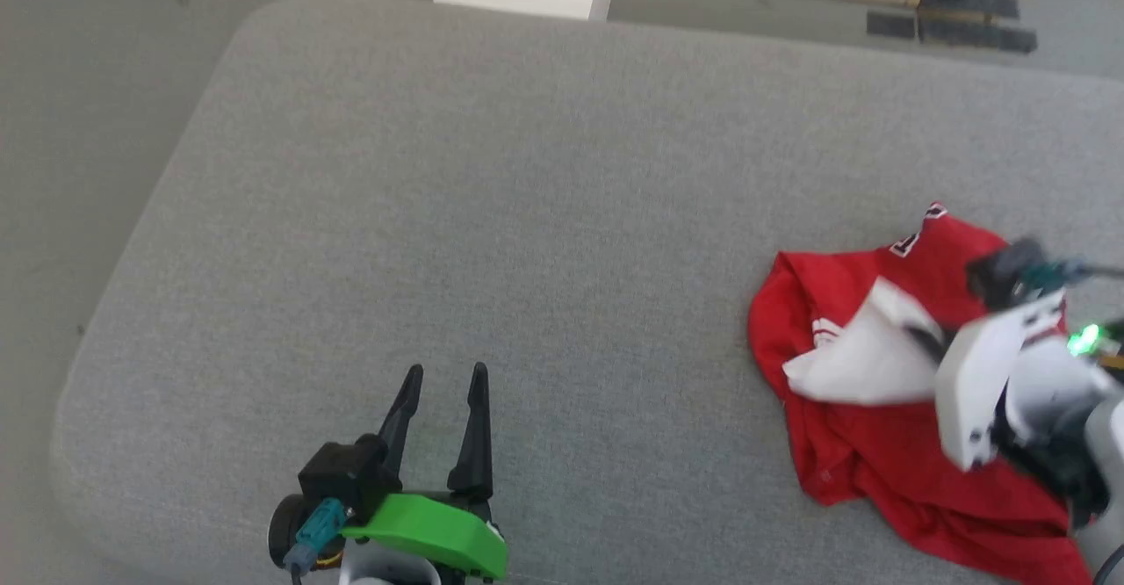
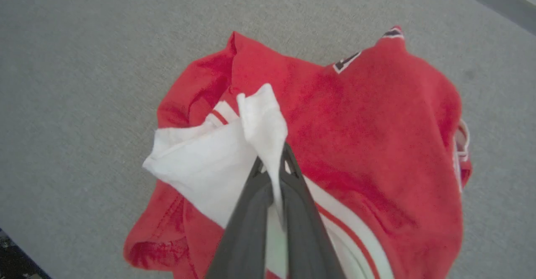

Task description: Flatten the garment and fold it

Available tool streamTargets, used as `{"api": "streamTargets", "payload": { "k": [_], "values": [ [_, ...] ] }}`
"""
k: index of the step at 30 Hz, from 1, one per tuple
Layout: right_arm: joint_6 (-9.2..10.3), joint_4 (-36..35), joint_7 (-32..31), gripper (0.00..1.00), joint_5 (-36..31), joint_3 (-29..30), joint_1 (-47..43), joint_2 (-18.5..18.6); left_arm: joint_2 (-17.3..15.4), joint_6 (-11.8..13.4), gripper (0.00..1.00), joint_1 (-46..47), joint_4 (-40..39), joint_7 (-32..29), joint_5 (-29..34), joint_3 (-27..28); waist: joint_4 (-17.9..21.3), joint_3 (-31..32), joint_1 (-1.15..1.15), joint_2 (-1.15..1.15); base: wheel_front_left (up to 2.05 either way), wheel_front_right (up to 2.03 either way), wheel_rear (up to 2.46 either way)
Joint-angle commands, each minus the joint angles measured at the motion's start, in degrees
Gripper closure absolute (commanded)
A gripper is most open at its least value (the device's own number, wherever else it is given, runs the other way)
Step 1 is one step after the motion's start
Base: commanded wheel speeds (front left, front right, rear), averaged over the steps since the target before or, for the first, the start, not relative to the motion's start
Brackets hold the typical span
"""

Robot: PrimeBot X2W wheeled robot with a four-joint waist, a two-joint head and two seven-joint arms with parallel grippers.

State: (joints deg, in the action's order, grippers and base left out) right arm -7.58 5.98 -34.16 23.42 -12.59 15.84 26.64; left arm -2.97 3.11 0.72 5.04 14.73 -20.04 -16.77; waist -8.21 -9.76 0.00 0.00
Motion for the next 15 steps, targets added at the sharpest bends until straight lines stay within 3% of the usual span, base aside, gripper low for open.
{"api": "streamTargets", "payload": {
  "k": [1,5,8,15],
  "values": [
    [0.09,-1.26,0.43,1.00,0.50,0.41,2.33,0.52,0.09,0.13,0.00,-0.63,0.00,0.27,-0.55,0.15,-0.07,2.39,0.00,0.00,0.00,0.00,0.00],
    [0.09,-4.37,-0.54,1.00,0.98,-0.94,7.43,0.96,0.09,0.15,0.00,-0.71,-0.34,0.27,-1.32,-0.61,-0.94,3.23,0.00,0.00,0.00,0.00,0.00],
    [0.09,-5.19,-1.08,1.00,0.61,-5.19,12.62,0.16,0.09,0.44,0.00,-0.36,-0.67,0.27,-2.13,-1.06,-1.91,2.69,0.00,0.00,0.00,0.00,0.00],
    [0.09,0.83,1.37,1.00,2.34,-20.46,22.04,-8.68,0.09,0.97,0.00,0.15,-0.61,0.27,-3.17,-1.62,-5.02,0.33,0.00,0.00,0.00,0.00,0.00]
  ]
}}
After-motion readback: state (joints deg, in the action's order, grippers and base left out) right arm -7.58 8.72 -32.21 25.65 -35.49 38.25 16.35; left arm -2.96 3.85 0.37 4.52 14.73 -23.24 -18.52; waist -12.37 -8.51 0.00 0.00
